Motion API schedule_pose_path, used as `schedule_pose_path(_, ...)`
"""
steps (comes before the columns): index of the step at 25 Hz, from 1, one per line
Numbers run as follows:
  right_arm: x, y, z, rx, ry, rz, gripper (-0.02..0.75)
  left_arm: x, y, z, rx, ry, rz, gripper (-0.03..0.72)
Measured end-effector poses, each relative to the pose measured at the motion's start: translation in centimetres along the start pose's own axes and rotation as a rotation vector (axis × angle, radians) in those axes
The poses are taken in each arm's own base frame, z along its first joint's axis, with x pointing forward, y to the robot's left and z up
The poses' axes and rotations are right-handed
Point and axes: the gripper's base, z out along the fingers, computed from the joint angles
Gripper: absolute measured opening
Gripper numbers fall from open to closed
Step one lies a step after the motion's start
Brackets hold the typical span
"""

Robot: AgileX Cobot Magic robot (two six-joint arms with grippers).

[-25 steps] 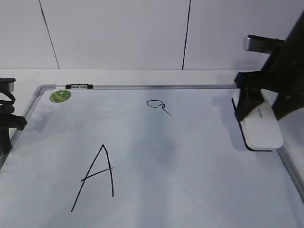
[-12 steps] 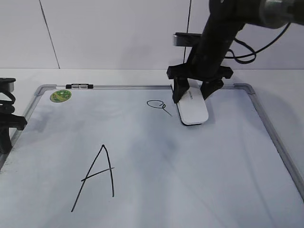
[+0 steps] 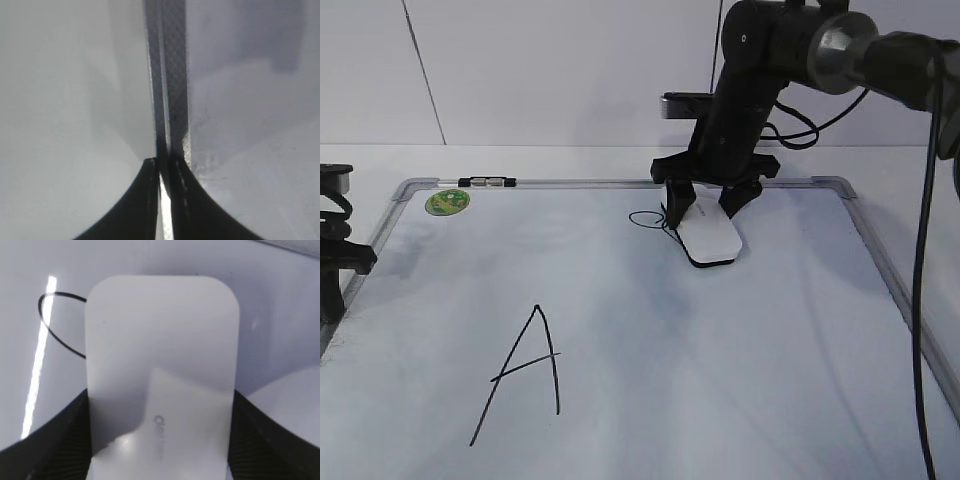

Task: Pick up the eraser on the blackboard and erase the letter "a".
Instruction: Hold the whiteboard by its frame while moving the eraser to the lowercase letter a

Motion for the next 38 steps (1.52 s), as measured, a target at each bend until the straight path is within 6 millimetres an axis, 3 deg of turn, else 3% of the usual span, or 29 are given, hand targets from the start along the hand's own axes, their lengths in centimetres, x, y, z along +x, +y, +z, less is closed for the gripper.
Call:
schedule_pose_path(10,0.0,2.1,0.7,0.064,0.013,-0.076,0.533,0.0,0.0,0.0,0.000,0.000,0.000,0.020)
schedule_pose_path(19,0.7,8.6,1.5,0.057,-0.002,-0.217,0.533,0.0,0.0,0.0,0.000,0.000,-0.001,0.020)
schedule_pose_path(23,0.9,9.4,1.6,0.069,-0.005,-0.223,0.533,0.0,0.0,0.0,0.000,0.000,-0.001,0.020)
schedule_pose_path(31,0.4,7.6,1.4,0.102,-0.016,-0.115,0.533,0.0,0.0,0.0,0.000,-0.004,-0.001,0.020)
schedule_pose_path(38,-0.5,0.5,0.7,0.133,-0.034,0.036,0.533,-0.1,0.0,0.0,0.000,-0.006,-0.001,0.020)
